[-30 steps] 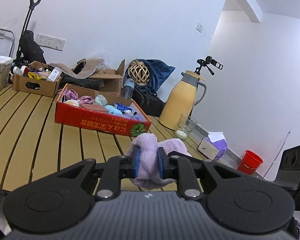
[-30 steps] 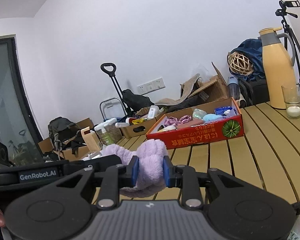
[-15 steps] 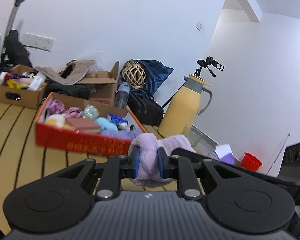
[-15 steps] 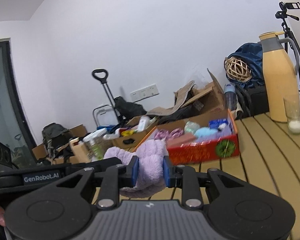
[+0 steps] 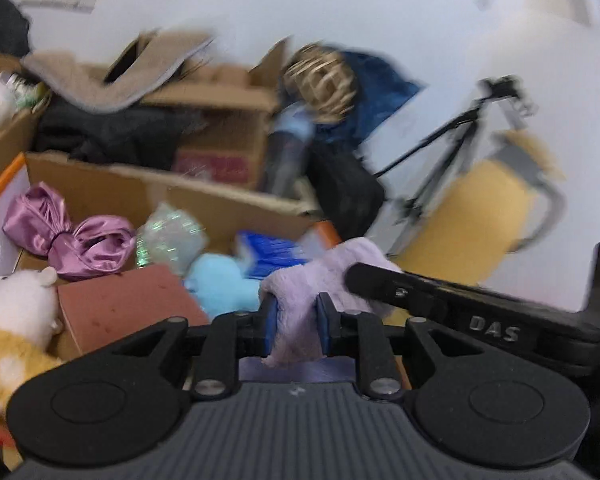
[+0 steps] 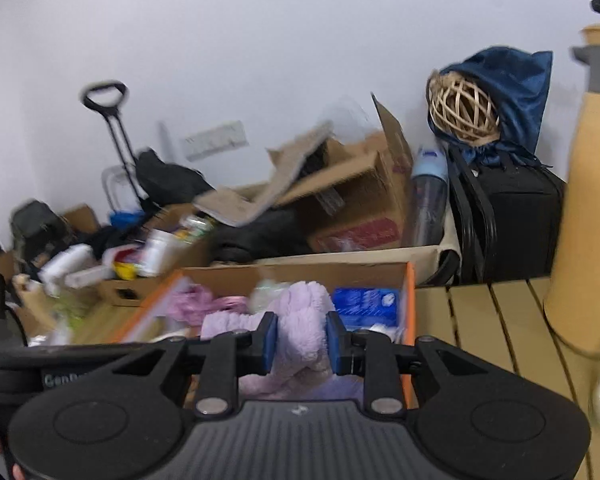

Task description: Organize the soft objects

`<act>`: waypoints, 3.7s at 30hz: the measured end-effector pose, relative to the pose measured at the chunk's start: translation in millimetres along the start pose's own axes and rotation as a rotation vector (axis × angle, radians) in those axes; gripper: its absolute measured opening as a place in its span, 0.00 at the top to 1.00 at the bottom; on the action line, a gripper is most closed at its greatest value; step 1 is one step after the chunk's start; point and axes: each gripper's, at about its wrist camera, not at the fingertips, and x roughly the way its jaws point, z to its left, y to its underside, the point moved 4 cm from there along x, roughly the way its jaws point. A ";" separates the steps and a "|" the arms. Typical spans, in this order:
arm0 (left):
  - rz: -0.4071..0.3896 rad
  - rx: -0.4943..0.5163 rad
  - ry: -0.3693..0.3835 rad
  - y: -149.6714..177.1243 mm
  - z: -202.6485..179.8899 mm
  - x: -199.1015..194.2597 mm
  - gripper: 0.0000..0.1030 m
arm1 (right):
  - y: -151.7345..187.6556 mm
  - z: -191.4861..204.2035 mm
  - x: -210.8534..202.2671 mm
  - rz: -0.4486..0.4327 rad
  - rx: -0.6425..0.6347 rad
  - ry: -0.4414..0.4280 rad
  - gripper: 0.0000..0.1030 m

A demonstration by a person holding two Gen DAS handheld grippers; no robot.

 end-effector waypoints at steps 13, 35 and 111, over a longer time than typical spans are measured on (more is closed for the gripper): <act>-0.047 0.199 -0.174 -11.1 30.5 -33.8 0.56 | 10.2 -1.2 62.1 0.086 -0.265 0.267 0.47; -0.457 0.288 -0.445 53.2 -1.3 -283.1 0.00 | 24.6 88.2 -187.6 -0.301 -0.155 0.201 0.00; -0.582 0.347 -0.469 485.9 -97.5 -605.9 0.00 | 425.9 270.6 -544.5 -0.379 -0.166 0.083 0.00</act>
